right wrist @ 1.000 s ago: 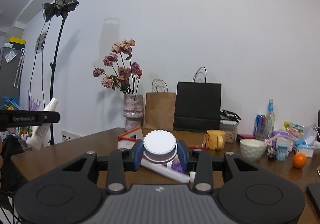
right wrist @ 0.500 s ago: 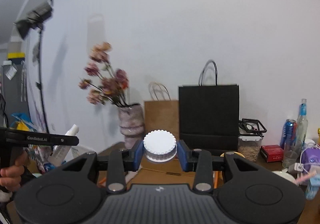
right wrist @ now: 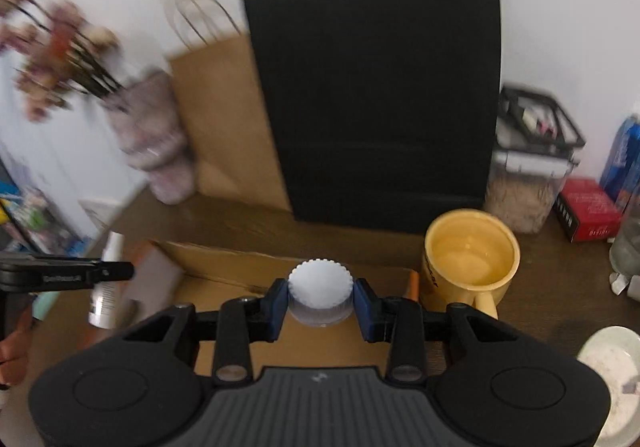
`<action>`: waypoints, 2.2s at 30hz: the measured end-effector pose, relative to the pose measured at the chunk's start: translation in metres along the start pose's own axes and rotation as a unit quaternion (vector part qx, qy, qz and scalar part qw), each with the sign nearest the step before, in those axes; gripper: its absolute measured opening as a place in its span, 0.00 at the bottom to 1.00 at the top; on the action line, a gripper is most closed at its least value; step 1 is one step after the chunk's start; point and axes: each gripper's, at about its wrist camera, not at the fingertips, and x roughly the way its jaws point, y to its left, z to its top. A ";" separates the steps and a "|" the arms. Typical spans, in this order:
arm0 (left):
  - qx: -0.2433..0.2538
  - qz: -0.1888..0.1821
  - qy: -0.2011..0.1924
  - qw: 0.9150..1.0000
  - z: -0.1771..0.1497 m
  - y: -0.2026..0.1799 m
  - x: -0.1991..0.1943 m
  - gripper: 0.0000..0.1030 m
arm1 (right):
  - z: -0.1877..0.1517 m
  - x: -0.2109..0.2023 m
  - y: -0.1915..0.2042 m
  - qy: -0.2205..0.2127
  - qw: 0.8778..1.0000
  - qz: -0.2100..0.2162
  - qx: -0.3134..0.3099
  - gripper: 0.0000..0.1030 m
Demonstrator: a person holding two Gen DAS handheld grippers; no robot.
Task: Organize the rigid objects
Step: 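Carry the spray bottle with the left tool into the box while the right tool carries the cap there, then open both tools and withdraw them from the box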
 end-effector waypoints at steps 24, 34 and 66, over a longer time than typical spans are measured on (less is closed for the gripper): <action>0.072 0.074 -0.022 0.994 -0.001 -0.014 -0.036 0.64 | -0.007 -0.016 0.032 0.011 0.989 -0.106 -0.100 0.51; 0.046 0.057 -0.106 0.992 -0.034 -0.010 -0.195 0.72 | -0.027 -0.177 0.056 -0.080 0.987 -0.098 -0.103 0.61; 0.065 0.067 -0.390 0.916 -0.503 -0.021 -0.371 1.00 | -0.515 -0.337 0.149 -0.361 0.929 -0.045 -0.076 0.97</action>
